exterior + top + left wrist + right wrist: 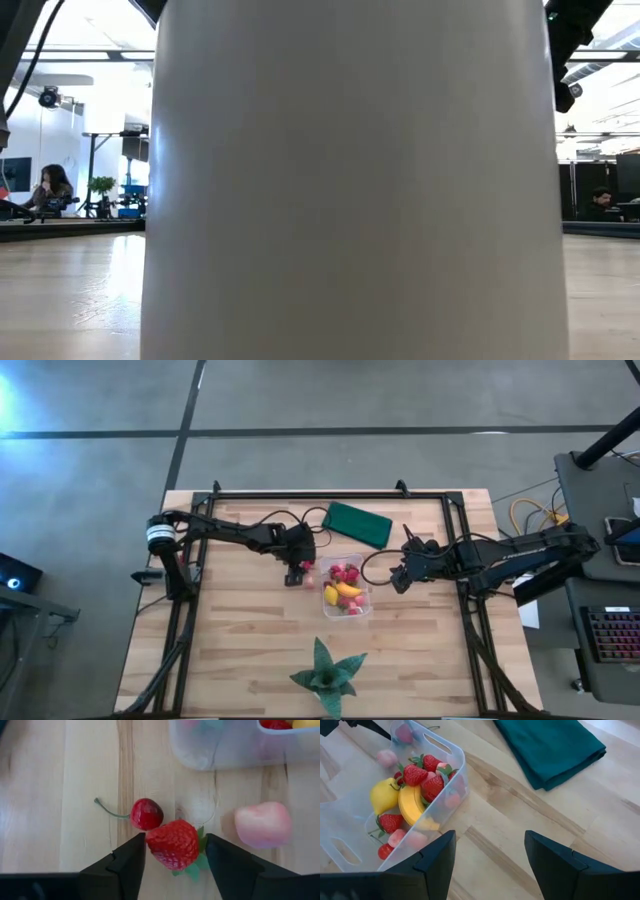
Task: Pick and placing Produce into tupperware
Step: Put the strawberry into the transparent bin
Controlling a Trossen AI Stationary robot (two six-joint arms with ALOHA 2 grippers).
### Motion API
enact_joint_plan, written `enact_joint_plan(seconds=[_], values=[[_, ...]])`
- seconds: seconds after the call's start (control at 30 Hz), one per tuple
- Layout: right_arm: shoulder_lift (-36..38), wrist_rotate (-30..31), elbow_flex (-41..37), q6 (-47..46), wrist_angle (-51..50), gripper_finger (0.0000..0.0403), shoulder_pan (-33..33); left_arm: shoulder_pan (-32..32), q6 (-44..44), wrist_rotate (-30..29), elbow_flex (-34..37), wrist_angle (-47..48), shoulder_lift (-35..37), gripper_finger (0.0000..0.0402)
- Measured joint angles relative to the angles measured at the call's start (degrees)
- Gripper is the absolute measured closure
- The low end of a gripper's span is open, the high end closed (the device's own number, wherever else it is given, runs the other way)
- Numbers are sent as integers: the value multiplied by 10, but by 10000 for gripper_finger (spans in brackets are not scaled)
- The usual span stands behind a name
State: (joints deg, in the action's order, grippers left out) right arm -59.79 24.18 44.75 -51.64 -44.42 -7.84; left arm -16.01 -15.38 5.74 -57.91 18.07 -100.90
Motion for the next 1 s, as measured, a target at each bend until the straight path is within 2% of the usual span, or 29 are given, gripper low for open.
enact_joint_plan(seconds=[0.3,0.47,0.6,0.67,0.83,1.0], values=[[0,0,0,-3,0,174,0,0,0,-3,-3,0,1,274],[0,0,0,-3,0,174,0,-1,-1,-33,-18,11,28,277],[0,0,0,-3,0,174,0,-1,0,-31,-36,19,60,277],[0,0,0,-3,0,174,0,0,0,-9,-50,13,76,277],[0,0,0,1,1,174,0,11,1,99,-76,-32,89,277],[0,-1,0,2,1,174,0,25,53,139,-89,-40,54,276]])
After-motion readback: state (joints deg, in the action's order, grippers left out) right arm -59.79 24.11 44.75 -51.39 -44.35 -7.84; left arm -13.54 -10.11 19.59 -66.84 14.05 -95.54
